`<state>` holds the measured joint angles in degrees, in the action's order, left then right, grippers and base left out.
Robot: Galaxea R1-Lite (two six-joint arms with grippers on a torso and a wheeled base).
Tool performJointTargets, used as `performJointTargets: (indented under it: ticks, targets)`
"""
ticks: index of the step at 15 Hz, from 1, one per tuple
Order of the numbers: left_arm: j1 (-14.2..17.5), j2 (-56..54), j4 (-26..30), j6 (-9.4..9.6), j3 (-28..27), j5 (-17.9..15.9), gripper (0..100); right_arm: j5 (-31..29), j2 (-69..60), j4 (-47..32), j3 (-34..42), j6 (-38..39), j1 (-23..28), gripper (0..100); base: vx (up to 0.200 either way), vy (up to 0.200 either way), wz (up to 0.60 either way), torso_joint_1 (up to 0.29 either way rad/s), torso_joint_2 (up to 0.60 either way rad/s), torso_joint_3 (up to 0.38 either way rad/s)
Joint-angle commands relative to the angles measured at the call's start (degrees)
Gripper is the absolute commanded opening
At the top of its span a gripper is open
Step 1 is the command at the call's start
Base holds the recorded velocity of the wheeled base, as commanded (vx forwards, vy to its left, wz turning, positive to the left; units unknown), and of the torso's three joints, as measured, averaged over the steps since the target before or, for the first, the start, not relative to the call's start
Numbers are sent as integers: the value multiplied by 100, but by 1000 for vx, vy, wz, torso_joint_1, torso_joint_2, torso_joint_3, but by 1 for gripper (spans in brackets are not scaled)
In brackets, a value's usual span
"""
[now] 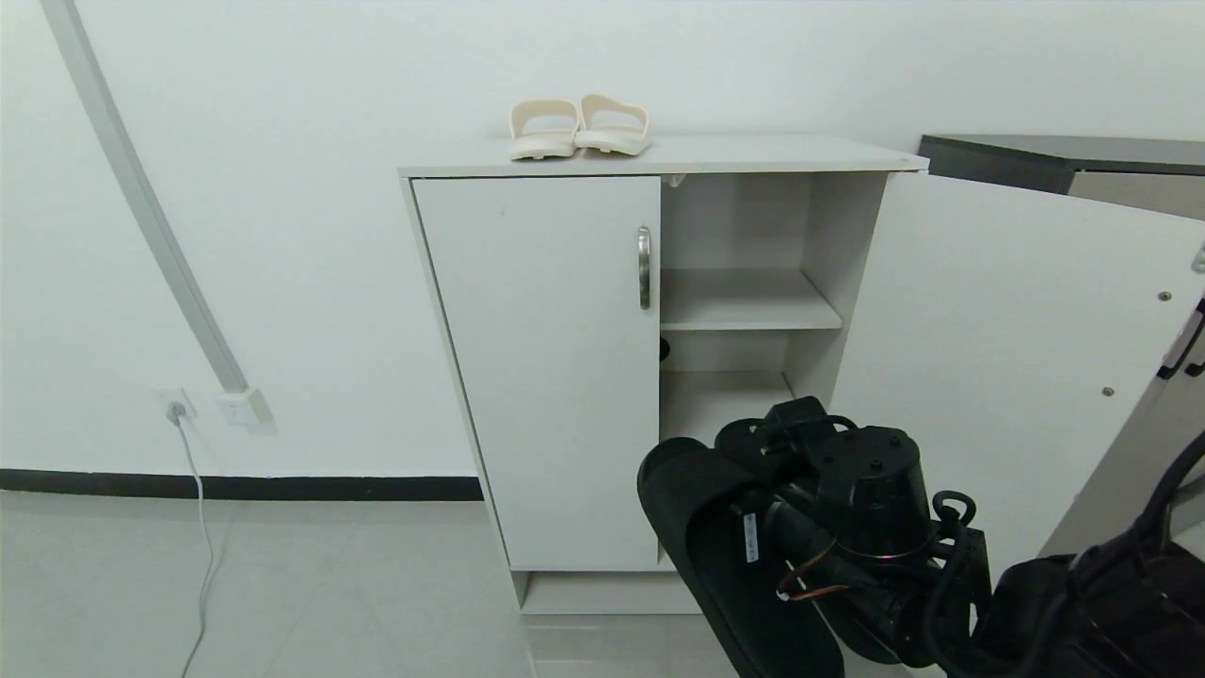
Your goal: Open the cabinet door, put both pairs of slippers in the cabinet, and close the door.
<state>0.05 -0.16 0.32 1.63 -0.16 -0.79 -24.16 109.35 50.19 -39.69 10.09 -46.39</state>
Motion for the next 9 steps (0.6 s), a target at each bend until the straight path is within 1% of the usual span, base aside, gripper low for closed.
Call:
performJointTargets:
  ticks: [1, 2, 4, 6, 7, 8, 9]
  targets:
    - [4, 16, -14, 21, -2, -88, 0, -1, 25, 0, -56, 1, -11, 0, 0, 0, 0, 0, 0, 0]
    - [4, 16, -14, -14, -2, -202, 0, -27, 34, 0, -100, 1, -28, 0, 0, 0, 0, 0, 0, 0]
    - [4, 16, -23, -58, -2, -228, 0, -282, 148, -18, -355, 10, -90, 0, 0, 0, 0, 0, 0, 0]
    - [4, 16, -14, -67, -2, -228, 0, -941, 350, -88, -724, 1, -345, 0, 0, 0, 0, 0, 0, 0]
    - [4, 16, -23, -67, -2, -228, 0, -1293, 544, -273, -997, 10, -442, 0, 0, 0, 0, 0, 0, 0]
    - [4, 16, -23, -67, -2, -228, 0, -1469, 631, -378, -1102, 28, -468, 0, 0, 0, 0, 0, 0, 0]
    - [4, 16, -14, -67, -2, -228, 0, -1847, 834, -484, -1295, 63, -468, 0, 0, 0, 0, 0, 0, 0]
